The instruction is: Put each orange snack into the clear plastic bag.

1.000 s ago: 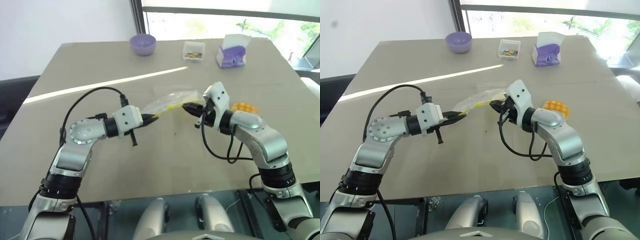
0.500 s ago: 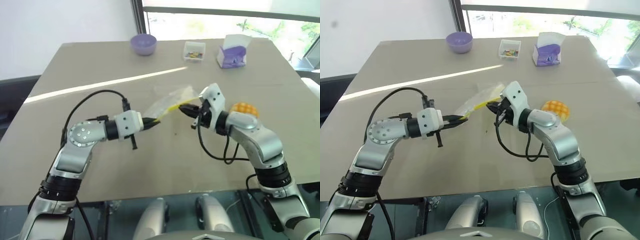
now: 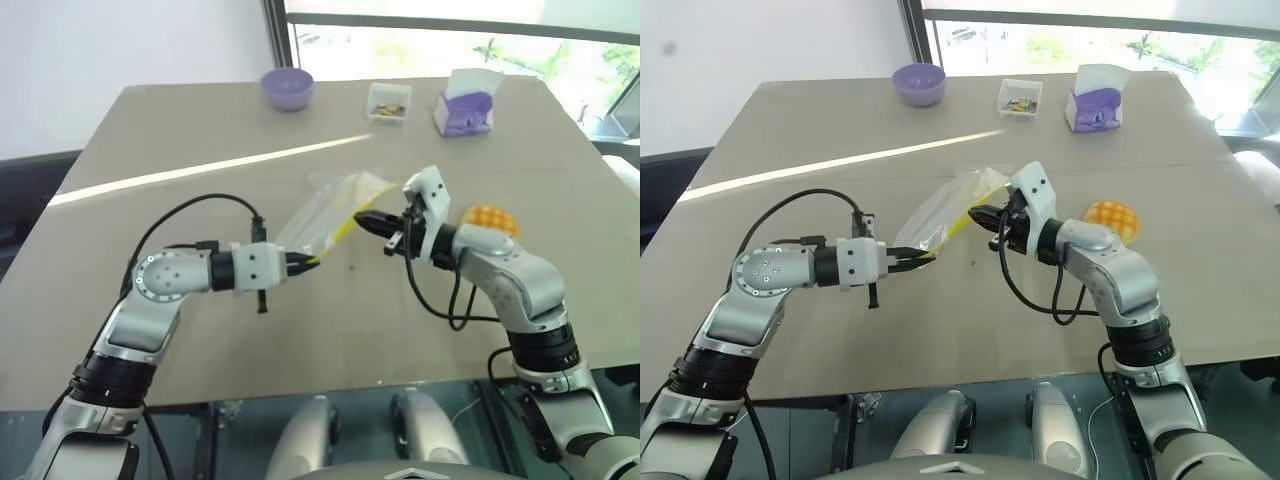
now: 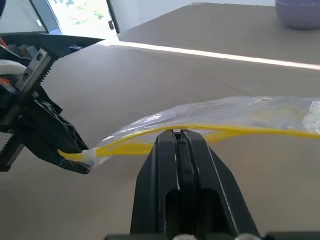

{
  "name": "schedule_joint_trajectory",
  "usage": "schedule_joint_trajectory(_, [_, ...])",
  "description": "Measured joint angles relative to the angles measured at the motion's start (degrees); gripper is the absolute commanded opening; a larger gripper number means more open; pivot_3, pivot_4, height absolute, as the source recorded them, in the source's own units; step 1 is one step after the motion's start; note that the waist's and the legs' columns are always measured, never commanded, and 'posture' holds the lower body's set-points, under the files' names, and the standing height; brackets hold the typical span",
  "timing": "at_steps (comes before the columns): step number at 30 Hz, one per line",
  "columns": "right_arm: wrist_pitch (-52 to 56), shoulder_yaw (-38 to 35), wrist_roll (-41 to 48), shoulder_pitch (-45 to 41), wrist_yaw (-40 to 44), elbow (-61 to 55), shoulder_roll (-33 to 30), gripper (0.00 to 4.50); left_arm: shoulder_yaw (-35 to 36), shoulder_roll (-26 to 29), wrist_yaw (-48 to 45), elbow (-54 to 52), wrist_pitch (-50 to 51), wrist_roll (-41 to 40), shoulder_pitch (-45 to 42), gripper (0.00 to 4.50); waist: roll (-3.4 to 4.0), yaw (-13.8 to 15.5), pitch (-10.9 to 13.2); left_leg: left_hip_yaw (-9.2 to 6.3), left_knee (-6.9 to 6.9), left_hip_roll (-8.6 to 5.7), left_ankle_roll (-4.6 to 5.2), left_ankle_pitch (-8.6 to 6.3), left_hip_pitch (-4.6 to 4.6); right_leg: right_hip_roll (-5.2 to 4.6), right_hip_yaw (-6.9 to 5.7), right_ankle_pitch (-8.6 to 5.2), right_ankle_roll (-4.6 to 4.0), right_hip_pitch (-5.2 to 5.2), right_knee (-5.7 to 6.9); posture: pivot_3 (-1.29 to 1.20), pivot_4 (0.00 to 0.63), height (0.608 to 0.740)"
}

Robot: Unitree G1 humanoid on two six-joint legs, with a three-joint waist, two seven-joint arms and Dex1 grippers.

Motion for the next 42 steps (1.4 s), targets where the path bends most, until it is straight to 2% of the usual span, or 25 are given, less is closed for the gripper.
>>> schedule_joint_trajectory(6, [3.3, -2.4, 4.6, 0.0, -1.2, -0.2, 2.2, 0.04, -0.3, 0.7, -0.8, 0.8, -2.1, 0.0, 0.1, 0.0, 0.0, 0.0, 0.0, 0.0, 0.0, 0.0, 0.02, -0.01, 0.0, -0.01, 0.0, 0.0, 0.0, 0.0, 0.0, 0.0, 0.15, 0.74])
schedule_joint_trajectory(12, [3.0, -0.7, 3.6, 1.6, -2.4, 0.6, 2.5, 0.04, -0.2, 0.3, -0.6, 1.2, -1.4, -1.2, 0.0, 0.0, 0.0, 0.0, 0.0, 0.01, 0.0, -0.01, 0.02, -0.01, 0.0, -0.01, 0.0, 0.0, 0.0, 0.0, 0.0, 0.0, 0.15, 0.74])
schedule_joint_trajectory(15, [1.8, -0.9, 3.2, 2.6, -1.9, 0.3, 0.5, 0.04, 0.1, -0.2, 0.1, 1.2, 0.9, -2.3, 0.0, 0.0, 0.0, 0.1, 0.0, 0.0, 0.01, -0.02, 0.03, -0.02, -0.01, -0.01, -0.01, 0.0, 0.01, 0.01, -0.01, 0.0, 0.15, 0.74])
schedule_joint_trajectory(20, [-1.4, -1.0, 4.0, 7.0, 4.2, -7.0, -7.8, 0.04, 0.5, -0.3, 1.3, 1.5, 3.8, -2.4, -0.5, 0.0, 0.0, 0.2, 0.0, 0.01, 0.01, -0.02, 0.06, -0.03, -0.01, -0.01, -0.03, -0.01, 0.02, 0.02, -0.03, 0.0, 0.15, 0.74])
schedule_joint_trajectory(23, [-2.6, -0.7, 4.0, 8.4, 5.8, -9.2, -9.9, 0.04, 0.5, -0.4, 1.6, 2.1, 4.4, -2.4, -1.6, 0.0, 0.0, 0.0, 0.0, 0.02, 0.02, 0.02, 0.06, -0.03, 0.01, 0.03, -0.03, -0.01, 0.02, 0.02, 0.0, 0.0, 0.15, 0.74])
schedule_joint_trajectory(42, [-5.4, 3.8, -2.2, 6.6, 1.6, -4.3, -5.9, 0.04, 0.5, -1.1, 2.5, 0.1, 7.3, -2.4, -2.9, 0.0, 0.0, 0.1, 0.0, 0.01, 0.02, 0.0, 0.05, -0.03, 0.0, 0.0, -0.02, -0.01, 0.01, 0.02, 0.0, 0.0, 0.15, 0.74])
